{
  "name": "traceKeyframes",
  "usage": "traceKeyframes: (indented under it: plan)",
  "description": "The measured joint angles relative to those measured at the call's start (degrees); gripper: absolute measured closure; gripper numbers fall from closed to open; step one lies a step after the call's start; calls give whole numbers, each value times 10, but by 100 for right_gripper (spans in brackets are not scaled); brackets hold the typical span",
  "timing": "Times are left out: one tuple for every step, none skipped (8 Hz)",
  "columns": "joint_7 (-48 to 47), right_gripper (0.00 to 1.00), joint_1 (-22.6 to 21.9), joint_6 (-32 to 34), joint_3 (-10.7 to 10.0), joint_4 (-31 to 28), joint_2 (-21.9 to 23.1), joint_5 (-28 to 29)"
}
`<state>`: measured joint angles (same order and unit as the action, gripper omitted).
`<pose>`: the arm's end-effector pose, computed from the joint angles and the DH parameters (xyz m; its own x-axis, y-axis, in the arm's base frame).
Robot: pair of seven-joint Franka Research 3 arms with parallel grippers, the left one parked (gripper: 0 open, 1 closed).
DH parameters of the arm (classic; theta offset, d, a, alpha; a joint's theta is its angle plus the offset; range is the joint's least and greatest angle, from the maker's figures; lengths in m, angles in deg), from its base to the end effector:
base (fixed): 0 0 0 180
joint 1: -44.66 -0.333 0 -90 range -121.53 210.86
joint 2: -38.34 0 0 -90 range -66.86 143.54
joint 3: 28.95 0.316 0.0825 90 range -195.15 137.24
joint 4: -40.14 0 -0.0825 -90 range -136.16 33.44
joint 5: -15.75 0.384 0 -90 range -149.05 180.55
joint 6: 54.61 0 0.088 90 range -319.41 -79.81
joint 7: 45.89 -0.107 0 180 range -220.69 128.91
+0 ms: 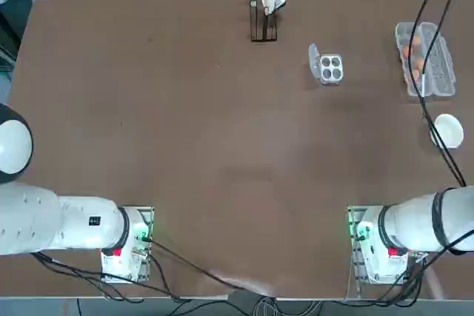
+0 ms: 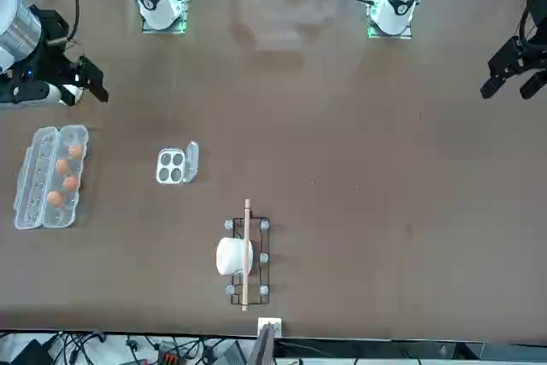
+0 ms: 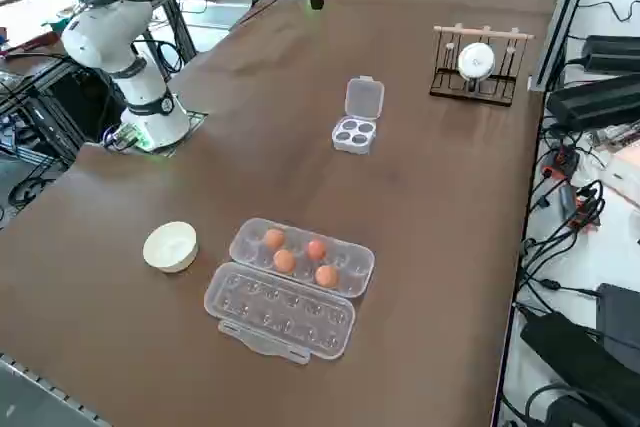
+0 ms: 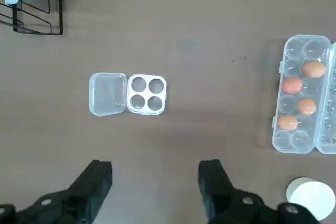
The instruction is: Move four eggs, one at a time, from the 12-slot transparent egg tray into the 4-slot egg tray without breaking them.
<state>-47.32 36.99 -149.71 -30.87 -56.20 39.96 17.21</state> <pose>0.5487 0.0575 0.5954 0.9973 0.0731 0.0059 0.0732 -0.9970 -0.0265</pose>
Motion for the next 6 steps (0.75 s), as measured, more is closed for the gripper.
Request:
traceKeyframes:
  plan:
    - [0, 0, 0, 0, 0, 0, -1, 0]
    - [0, 0, 0, 0, 0, 0, -1, 0]
    - [1, 0, 0, 0, 0, 1, -1, 0]
    - [1, 0, 1, 0, 0, 1, -1, 0]
    - [1, 0, 1, -1, 0, 2, -1, 0]
    - [1, 0, 1, -1, 0, 3, -1, 0]
